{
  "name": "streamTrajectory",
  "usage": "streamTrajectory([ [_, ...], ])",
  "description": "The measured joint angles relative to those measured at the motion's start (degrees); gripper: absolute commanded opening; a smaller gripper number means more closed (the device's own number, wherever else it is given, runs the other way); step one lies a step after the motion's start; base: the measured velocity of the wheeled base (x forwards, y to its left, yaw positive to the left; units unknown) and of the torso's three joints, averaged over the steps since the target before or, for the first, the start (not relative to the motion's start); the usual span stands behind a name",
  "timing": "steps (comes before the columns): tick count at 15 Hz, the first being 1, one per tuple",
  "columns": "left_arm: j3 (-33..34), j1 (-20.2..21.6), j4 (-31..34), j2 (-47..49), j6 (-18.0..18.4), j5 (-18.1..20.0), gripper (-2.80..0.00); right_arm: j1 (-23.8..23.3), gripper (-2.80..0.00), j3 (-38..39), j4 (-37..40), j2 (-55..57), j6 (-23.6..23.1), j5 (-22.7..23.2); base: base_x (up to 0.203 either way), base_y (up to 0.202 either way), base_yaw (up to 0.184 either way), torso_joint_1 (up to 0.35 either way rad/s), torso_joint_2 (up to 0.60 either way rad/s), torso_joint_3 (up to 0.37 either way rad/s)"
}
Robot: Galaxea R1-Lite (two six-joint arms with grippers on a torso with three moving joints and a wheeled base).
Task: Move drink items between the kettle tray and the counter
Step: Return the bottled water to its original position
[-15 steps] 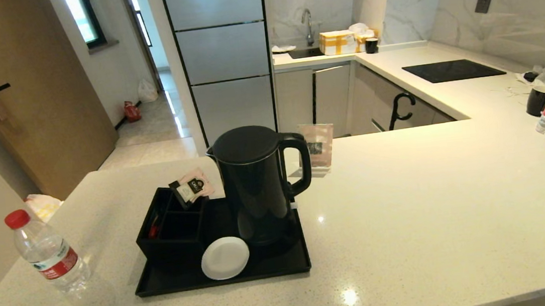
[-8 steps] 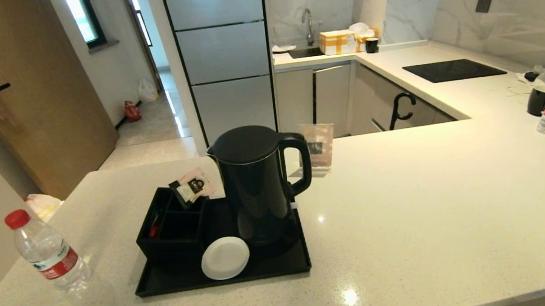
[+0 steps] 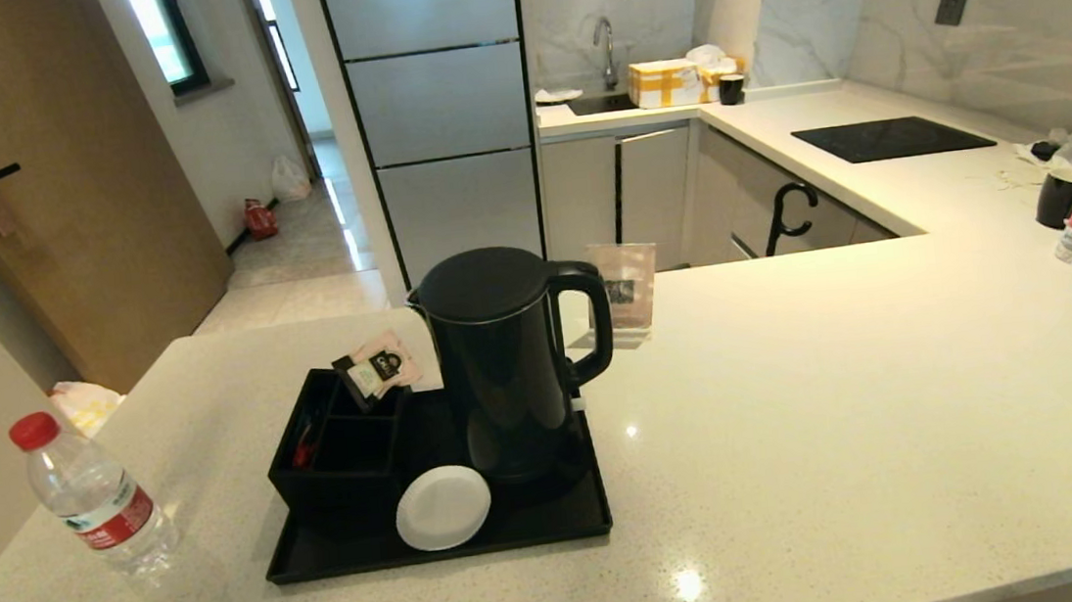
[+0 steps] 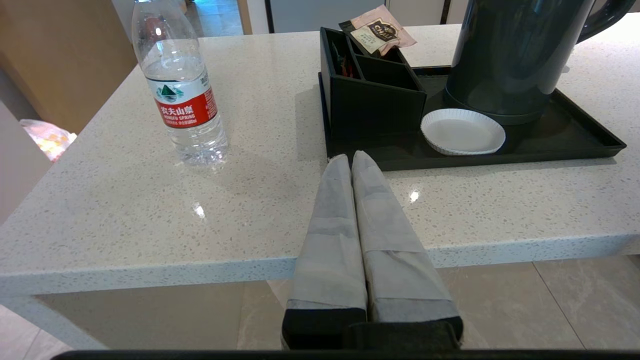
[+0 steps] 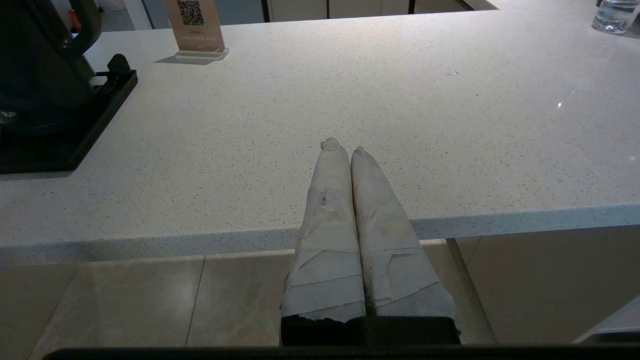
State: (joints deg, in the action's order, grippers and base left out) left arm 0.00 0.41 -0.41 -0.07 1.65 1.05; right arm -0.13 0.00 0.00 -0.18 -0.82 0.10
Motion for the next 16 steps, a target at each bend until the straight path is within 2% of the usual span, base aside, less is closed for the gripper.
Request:
streamTrajectory([
  [16, 0.0, 0.0, 0.0, 0.0, 0.0, 0.0, -2.80, 0.1, -2.80, 0.0, 0.0, 0.1, 0.4, 0.0, 0.000, 0.000, 0.000, 0.000, 0.00, 0.000],
])
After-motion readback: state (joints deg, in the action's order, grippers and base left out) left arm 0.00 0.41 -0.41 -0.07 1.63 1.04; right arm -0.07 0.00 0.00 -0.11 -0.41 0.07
